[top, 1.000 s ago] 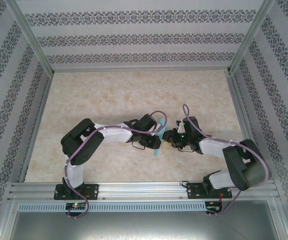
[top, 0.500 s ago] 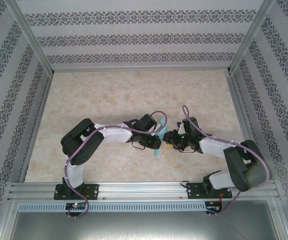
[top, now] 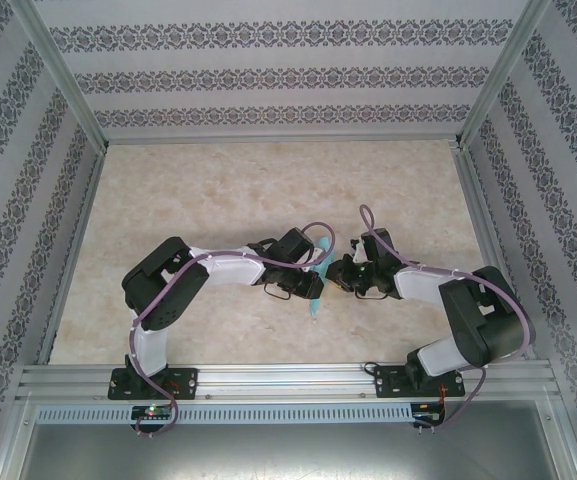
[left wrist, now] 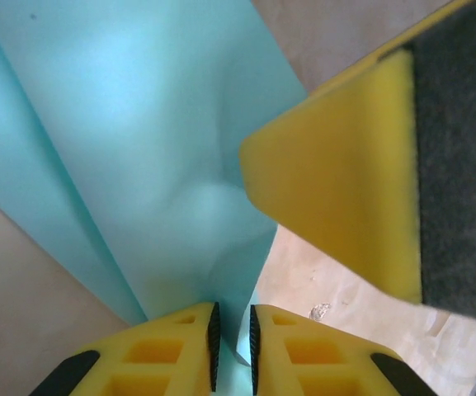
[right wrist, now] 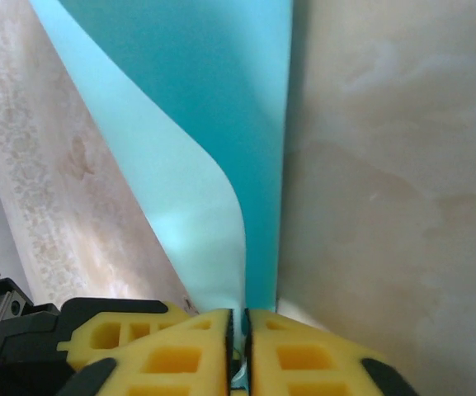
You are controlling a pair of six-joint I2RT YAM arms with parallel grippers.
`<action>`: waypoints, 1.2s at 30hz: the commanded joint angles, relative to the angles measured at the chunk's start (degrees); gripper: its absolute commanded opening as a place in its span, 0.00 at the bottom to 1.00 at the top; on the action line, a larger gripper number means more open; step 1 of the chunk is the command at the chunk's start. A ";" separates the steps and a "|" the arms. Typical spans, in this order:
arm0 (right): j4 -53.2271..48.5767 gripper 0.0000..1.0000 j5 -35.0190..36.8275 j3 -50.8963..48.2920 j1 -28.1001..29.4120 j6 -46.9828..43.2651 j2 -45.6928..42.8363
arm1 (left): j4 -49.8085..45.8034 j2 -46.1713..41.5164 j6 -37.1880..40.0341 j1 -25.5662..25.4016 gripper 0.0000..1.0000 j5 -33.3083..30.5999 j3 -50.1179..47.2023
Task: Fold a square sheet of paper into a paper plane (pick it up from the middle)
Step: Fold the wing for the fifth time at the center of the table.
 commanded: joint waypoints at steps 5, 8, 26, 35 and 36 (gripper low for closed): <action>-1.10 0.04 0.33 1.54 0.37 -2.07 1.27 | 0.06 -1.72 1.00 0.57 0.27 1.11 -1.49; -2.57 0.01 1.09 2.37 0.36 -3.10 1.84 | -0.57 -2.90 1.15 0.57 0.30 0.71 -1.89; -4.78 0.00 2.33 4.61 1.01 -4.82 4.96 | -5.21 -7.80 -0.72 -4.57 0.39 -10.78 -5.67; -6.07 0.00 2.70 5.15 1.06 -5.38 4.40 | -7.68 -6.51 0.21 -7.20 0.32 -15.49 -4.61; -6.22 0.00 2.77 5.28 1.07 -5.45 4.39 | -8.21 -6.21 0.55 -7.48 0.32 -16.15 -4.29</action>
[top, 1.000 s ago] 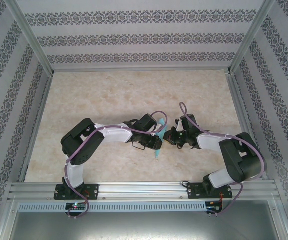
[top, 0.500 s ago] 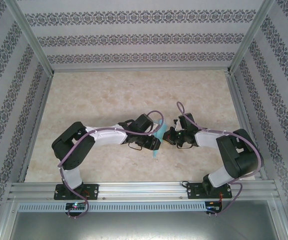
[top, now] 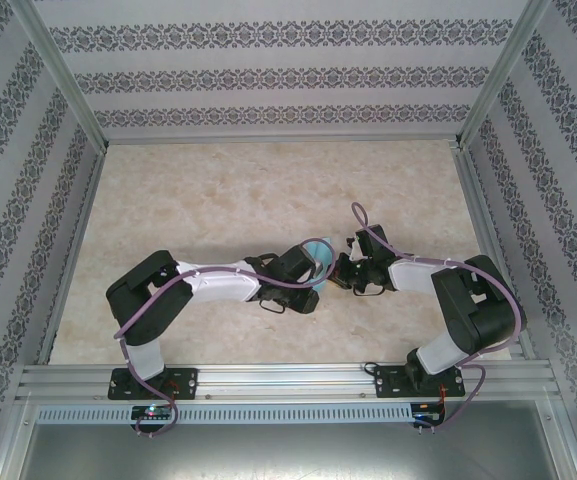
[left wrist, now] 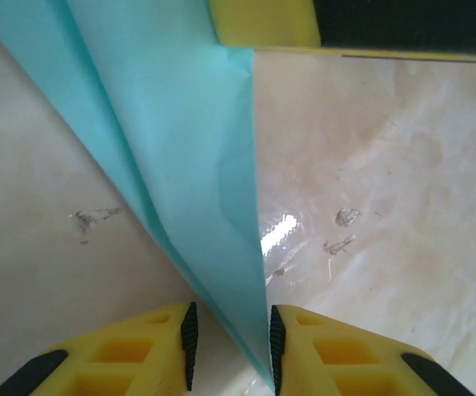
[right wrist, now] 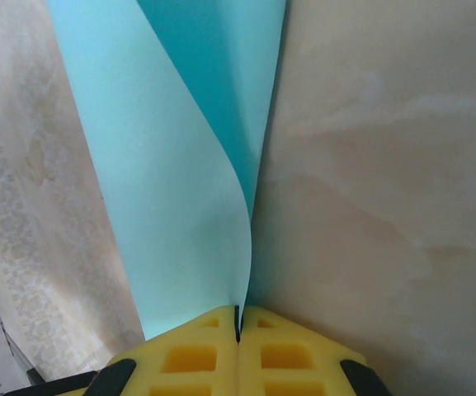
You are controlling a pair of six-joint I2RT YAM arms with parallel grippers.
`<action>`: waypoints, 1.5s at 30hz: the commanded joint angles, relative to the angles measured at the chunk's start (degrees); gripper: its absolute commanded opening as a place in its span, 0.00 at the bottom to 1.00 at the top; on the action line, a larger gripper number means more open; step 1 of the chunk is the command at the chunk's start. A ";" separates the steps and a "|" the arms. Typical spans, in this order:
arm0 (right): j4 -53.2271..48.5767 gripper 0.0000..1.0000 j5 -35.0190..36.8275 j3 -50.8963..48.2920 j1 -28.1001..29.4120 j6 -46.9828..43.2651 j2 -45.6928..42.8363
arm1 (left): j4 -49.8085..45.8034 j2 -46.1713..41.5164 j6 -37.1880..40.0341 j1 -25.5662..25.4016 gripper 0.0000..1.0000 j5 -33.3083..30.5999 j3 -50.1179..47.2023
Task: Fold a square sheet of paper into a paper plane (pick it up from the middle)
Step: Fold the wing for the fifth time at the center of the table.
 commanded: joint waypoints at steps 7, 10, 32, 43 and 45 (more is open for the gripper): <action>-2.91 0.00 1.19 2.07 0.71 -2.31 -0.58 | -6.14 2.83 2.65 -2.54 0.25 -7.12 1.73; -3.28 0.00 1.27 2.44 0.87 -2.59 -0.70 | -7.60 3.28 3.77 -2.99 0.23 -9.27 2.12; -2.22 0.00 1.36 6.24 1.96 -3.91 3.49 | -11.16 4.21 10.15 -4.05 0.15 -17.61 2.93; -3.24 0.00 3.13 7.12 1.83 -5.46 5.38 | -10.39 4.56 13.73 -4.22 0.15 -18.13 3.09; -3.11 0.00 2.96 7.38 1.98 -5.64 4.91 | -10.33 4.72 14.56 -4.23 0.15 -18.31 3.20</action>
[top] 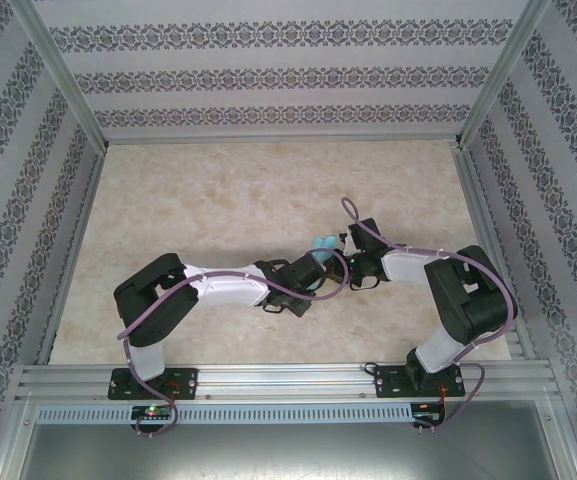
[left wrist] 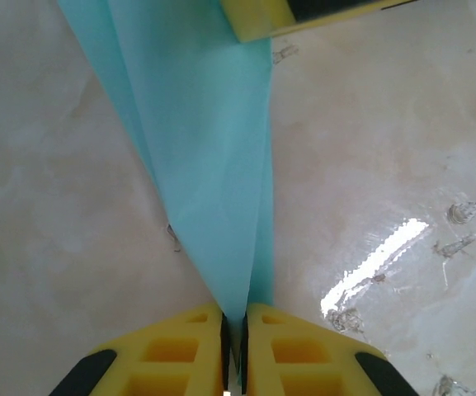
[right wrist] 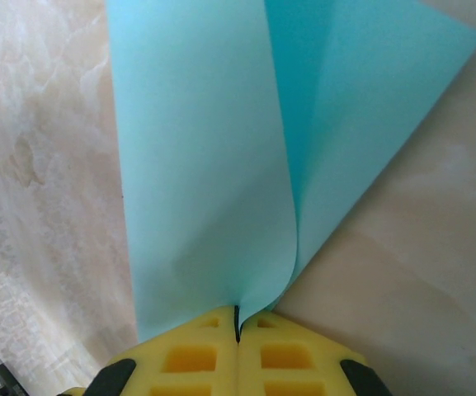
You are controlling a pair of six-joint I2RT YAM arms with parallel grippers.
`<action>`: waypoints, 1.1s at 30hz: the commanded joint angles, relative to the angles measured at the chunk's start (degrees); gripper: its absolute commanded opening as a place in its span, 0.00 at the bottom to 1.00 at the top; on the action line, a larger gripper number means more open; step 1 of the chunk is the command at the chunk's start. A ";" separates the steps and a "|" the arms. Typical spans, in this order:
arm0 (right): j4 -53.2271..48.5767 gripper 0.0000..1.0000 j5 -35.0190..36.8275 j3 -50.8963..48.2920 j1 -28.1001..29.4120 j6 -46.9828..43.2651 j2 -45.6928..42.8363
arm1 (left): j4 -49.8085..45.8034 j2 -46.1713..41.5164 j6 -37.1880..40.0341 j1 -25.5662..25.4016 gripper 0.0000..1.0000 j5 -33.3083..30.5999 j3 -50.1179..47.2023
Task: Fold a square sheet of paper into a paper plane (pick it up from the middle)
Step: Fold the wing for the fifth time at the center of the table.
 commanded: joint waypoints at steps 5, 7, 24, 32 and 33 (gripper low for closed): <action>1.31 0.00 1.51 2.17 0.68 -1.51 -0.31 | -3.21 3.50 6.48 -0.53 0.15 -1.65 -0.16; 1.44 0.00 1.53 2.25 0.68 -1.53 -0.40 | -2.99 3.64 6.79 -0.53 0.15 -1.60 -0.26; 5.34 0.00 -1.57 0.97 0.22 1.17 -3.49 | -1.14 2.86 6.29 -0.46 0.15 -1.30 -1.62; 8.93 0.00 -3.36 0.80 -0.81 2.25 -1.60 | 0.87 1.64 5.43 0.00 0.15 0.74 -2.52; 9.37 0.00 -3.58 0.80 -0.82 2.31 -1.24 | 0.89 1.64 5.52 0.05 0.15 0.77 -2.49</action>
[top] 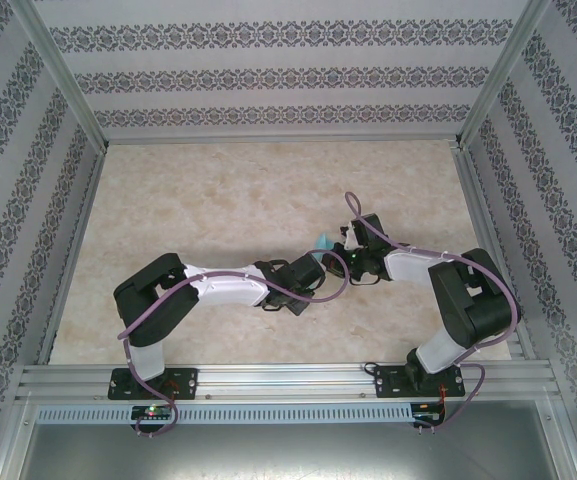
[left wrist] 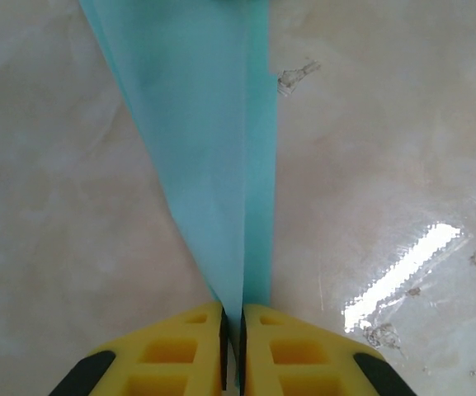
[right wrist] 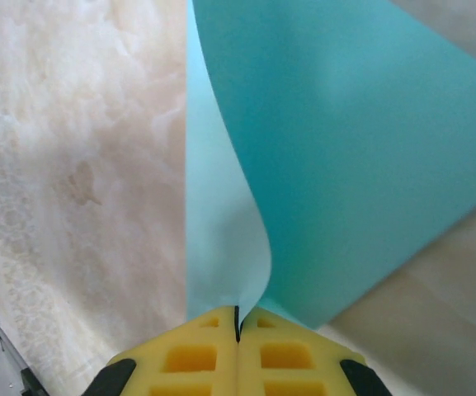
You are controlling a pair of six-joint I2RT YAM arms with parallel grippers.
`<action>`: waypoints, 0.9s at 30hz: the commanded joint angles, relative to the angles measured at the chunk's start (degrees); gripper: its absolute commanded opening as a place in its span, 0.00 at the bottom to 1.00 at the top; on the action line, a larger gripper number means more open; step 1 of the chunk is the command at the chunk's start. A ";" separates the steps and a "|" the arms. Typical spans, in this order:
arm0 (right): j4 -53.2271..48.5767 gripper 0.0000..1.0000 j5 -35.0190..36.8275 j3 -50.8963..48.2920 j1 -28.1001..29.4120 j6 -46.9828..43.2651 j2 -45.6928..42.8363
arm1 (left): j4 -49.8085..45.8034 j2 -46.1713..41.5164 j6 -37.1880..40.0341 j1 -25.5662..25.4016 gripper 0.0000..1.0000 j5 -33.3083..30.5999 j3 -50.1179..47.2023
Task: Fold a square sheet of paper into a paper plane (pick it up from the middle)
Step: Fold the wing for the fifth time at the center of the table.
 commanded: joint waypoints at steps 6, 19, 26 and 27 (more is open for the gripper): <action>3.95 0.00 -2.02 1.62 -0.15 0.13 3.35 | -0.73 1.66 2.38 0.17 0.15 3.20 -1.58; -3.52 0.00 2.67 0.85 -0.82 -3.58 3.20 | -1.12 1.58 2.90 0.48 0.18 2.78 -1.51; -3.89 0.00 3.37 0.94 -0.99 -4.05 5.10 | -0.72 1.07 3.28 0.53 0.24 3.48 -1.40; -4.09 0.00 3.60 1.02 -1.04 -4.22 5.23 | -0.69 0.87 3.41 0.51 0.25 3.52 -1.48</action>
